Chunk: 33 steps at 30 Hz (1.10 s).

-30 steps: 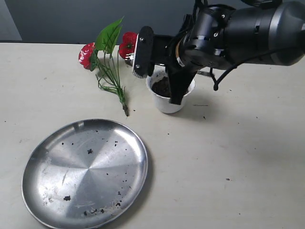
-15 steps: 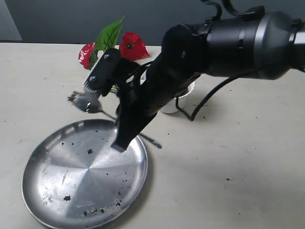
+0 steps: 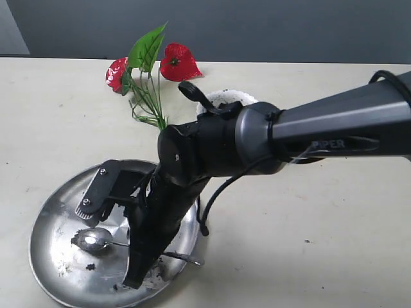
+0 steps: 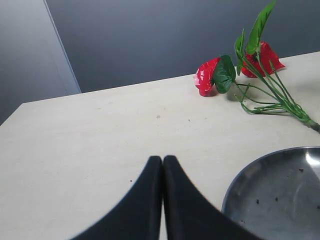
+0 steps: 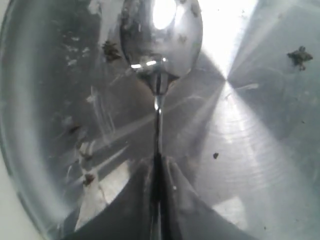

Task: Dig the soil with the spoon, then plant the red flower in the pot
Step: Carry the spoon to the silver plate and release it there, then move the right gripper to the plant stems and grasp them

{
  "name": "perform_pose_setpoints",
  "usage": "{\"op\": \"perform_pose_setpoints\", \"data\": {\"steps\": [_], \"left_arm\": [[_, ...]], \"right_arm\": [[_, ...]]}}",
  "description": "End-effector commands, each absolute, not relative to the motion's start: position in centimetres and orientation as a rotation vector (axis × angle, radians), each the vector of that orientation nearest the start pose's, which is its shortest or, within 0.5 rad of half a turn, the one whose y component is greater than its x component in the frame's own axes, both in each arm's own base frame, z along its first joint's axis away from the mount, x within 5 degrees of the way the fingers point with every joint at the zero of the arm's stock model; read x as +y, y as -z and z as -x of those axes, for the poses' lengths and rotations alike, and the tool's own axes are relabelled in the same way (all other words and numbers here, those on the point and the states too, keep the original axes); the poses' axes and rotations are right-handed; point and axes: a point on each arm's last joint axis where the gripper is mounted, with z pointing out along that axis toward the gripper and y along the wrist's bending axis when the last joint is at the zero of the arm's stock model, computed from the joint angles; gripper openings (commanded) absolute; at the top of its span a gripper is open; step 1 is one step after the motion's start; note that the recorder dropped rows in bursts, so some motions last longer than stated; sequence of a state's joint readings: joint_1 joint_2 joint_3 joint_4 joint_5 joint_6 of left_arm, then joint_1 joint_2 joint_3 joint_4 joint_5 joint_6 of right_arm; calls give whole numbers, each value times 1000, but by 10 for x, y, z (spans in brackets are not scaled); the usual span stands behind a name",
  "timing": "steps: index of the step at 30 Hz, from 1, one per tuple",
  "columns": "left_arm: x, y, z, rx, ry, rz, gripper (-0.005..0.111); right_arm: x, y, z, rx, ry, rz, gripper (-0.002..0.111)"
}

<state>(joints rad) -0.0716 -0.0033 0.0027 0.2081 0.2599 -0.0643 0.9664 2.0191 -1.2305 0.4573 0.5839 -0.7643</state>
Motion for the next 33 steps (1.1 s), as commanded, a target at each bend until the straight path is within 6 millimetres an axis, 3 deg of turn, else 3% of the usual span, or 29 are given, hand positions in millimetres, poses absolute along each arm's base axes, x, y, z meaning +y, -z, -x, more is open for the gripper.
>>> {"op": "perform_pose_setpoints", "data": {"steps": [1, 6, 11, 14, 17, 22, 25, 29, 33], "left_arm": [[1, -191, -55, 1727, -84, -138, 2], [1, -191, -55, 1727, -84, -138, 2], [1, -191, -55, 1727, -84, -138, 2], [1, -191, -55, 1727, -84, -138, 2], [1, -191, -55, 1727, -84, -138, 2], [1, -191, -55, 1727, -84, -138, 2], [1, -191, -55, 1727, -84, -138, 2], [1, -191, -55, 1727, -84, -138, 2], [1, -191, -55, 1727, -84, -138, 2]], "right_arm": [[343, -130, -212, 2171, -486, 1698, -1], [347, -133, -220, 2125, -474, 1596, -1], [348, -134, -221, 2119, -471, 1587, 21], [349, -136, -224, 2092, -458, 1552, 23], [351, -144, -231, 2087, -473, 1409, 23], [343, -165, -260, 2220, -592, 1035, 23], [331, -176, -283, 2279, -628, 961, 29], [318, -192, -308, 2294, -650, 914, 44], [311, -212, -328, 2252, -656, 867, 46]]}}
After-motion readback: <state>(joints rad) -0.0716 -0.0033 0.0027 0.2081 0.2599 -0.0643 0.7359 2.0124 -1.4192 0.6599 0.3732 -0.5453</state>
